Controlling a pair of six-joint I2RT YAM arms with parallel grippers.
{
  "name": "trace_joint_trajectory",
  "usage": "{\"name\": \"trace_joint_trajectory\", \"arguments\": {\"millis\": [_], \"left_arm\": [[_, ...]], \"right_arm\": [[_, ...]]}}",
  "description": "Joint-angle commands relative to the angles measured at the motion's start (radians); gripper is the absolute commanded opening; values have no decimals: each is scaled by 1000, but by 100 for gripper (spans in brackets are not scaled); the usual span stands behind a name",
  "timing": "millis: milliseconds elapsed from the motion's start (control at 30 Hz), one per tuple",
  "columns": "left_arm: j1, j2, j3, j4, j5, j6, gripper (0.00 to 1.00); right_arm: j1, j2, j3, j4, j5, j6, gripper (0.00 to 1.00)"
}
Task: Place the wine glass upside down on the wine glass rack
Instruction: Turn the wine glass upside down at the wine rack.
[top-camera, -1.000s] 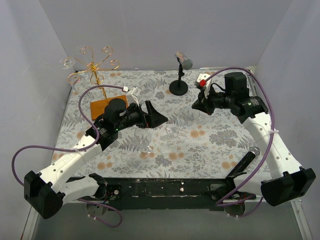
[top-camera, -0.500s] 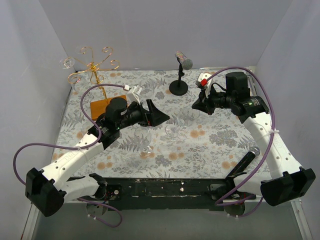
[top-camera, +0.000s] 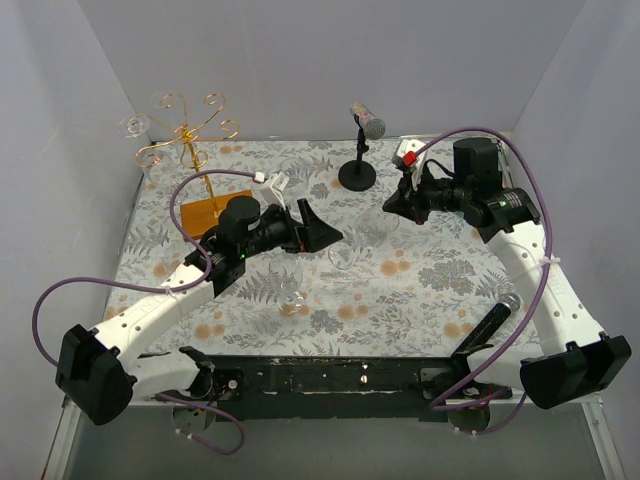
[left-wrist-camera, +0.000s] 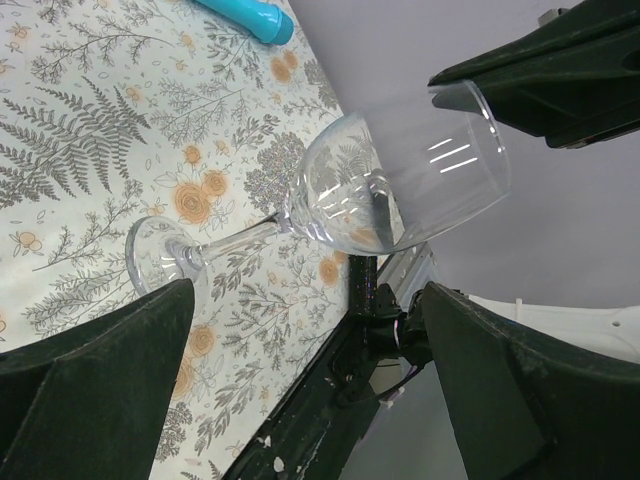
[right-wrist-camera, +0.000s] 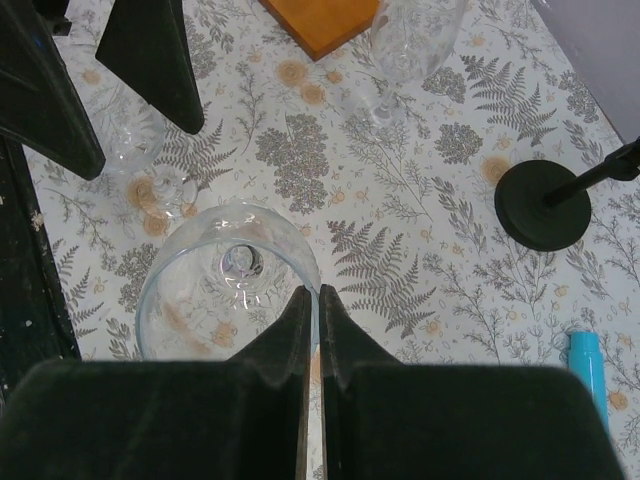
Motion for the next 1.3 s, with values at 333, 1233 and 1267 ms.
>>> {"name": "trace_joint_trajectory", "arguments": {"millis": [333, 1233, 1267], "left_arm": [[0, 7, -41, 84, -1, -1, 98], [75, -29, -41, -28, -68, -59, 98], [80, -30, -48, -13, -59, -70, 98]], "right_arm": [[-7, 19, 104, 48, -74, 22, 1], [-7, 71, 310, 16, -79, 40, 1], [-7, 74, 316, 14, -83, 43, 1]]}}
